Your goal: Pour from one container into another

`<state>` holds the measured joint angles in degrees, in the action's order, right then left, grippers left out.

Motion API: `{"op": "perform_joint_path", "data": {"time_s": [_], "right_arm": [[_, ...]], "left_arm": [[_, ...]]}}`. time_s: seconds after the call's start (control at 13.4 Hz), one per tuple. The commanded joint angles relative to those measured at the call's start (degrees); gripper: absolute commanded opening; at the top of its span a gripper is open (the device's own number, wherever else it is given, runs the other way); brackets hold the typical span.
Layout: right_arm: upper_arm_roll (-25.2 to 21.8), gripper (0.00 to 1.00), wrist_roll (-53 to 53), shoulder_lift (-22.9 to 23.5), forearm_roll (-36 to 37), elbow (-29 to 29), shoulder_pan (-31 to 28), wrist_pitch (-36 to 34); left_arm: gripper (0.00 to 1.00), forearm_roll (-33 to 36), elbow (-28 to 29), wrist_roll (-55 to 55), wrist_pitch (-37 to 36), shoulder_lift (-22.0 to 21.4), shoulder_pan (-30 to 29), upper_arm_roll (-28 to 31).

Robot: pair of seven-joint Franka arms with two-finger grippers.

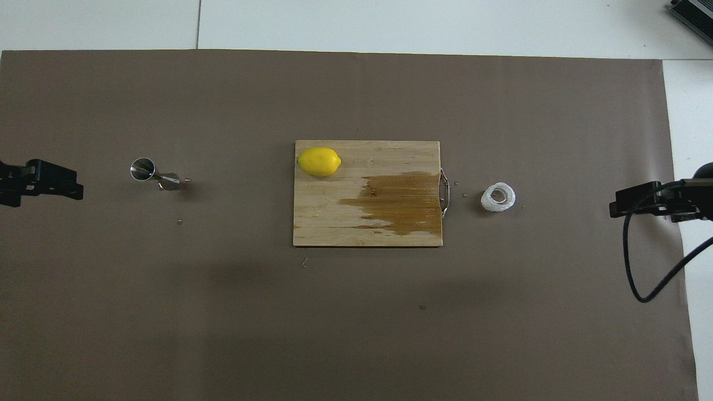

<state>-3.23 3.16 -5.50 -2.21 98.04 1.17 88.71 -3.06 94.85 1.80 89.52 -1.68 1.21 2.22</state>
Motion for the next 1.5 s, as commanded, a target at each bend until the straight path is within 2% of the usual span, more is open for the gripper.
{"op": "perform_joint_path", "data": {"time_s": [0.0, 0.97, 1.12, 1.27, 1.42], "right_arm": [[0.5, 1.0, 0.5, -0.6, 0.4, 0.6, -0.5, -0.4], [0.5, 1.0, 0.5, -0.6, 0.4, 0.6, -0.5, -0.4], [0.5, 1.0, 0.5, -0.6, 0.4, 0.6, -0.5, -0.4], [0.5, 1.0, 0.5, -0.6, 0.5, 0.6, -0.5, -0.4], [0.5, 1.0, 0.5, -0.6, 0.4, 0.6, -0.5, -0.4]], "left_arm": [[1.0, -1.1, 4.0, 1.4, 1.0, -2.9, -0.9, -0.1], [1.0, -0.7, 3.2, 1.1, 2.2, -2.9, 0.0, -0.7], [1.0, -0.7, 6.5, 2.3, 2.7, -4.4, 0.0, -0.7], [1.0, -0.8, 12.5, 9.0, 9.6, -6.9, -0.2, -0.8], [1.0, -2.3, 13.6, 12.3, 6.7, -8.0, -0.1, -0.8]]}}
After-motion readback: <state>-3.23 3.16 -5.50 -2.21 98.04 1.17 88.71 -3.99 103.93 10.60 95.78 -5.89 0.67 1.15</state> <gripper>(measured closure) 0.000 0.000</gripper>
